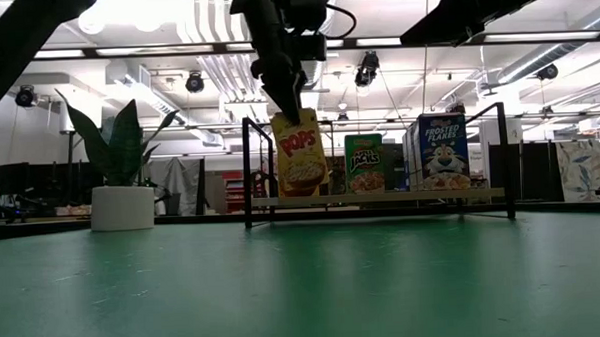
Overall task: Stack cereal on shelf
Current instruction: Put the yellow cereal box on the shelf
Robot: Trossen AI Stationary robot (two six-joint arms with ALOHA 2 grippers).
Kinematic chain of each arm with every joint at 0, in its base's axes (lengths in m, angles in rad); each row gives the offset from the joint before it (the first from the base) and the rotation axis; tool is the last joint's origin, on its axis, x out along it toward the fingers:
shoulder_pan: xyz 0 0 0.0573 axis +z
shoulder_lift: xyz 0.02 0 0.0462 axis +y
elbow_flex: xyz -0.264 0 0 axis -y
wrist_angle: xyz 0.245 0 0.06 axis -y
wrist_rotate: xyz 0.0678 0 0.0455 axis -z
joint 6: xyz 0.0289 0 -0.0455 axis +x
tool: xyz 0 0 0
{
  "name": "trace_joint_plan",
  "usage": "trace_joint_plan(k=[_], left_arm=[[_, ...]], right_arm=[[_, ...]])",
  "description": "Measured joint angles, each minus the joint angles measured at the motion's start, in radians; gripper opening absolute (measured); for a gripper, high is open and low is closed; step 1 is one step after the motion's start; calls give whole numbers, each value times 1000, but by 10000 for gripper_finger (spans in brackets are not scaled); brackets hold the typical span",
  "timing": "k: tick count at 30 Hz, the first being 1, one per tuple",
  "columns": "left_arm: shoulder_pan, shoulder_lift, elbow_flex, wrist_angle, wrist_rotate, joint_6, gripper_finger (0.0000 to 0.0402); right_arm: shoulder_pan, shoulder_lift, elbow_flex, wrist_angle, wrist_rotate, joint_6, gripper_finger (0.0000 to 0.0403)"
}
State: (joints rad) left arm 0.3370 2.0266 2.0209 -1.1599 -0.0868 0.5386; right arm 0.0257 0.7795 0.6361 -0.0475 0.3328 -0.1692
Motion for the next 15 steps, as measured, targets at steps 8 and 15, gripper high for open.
trace_joint_plan(k=[8, 15], left_arm=[[5, 0, -3, 17, 0, -2, 190], [7, 0, -4, 19, 0, 0, 205]], right_arm=[[0, 0, 0, 0, 0, -1, 9], [0, 0, 0, 0, 0, -6, 9]])
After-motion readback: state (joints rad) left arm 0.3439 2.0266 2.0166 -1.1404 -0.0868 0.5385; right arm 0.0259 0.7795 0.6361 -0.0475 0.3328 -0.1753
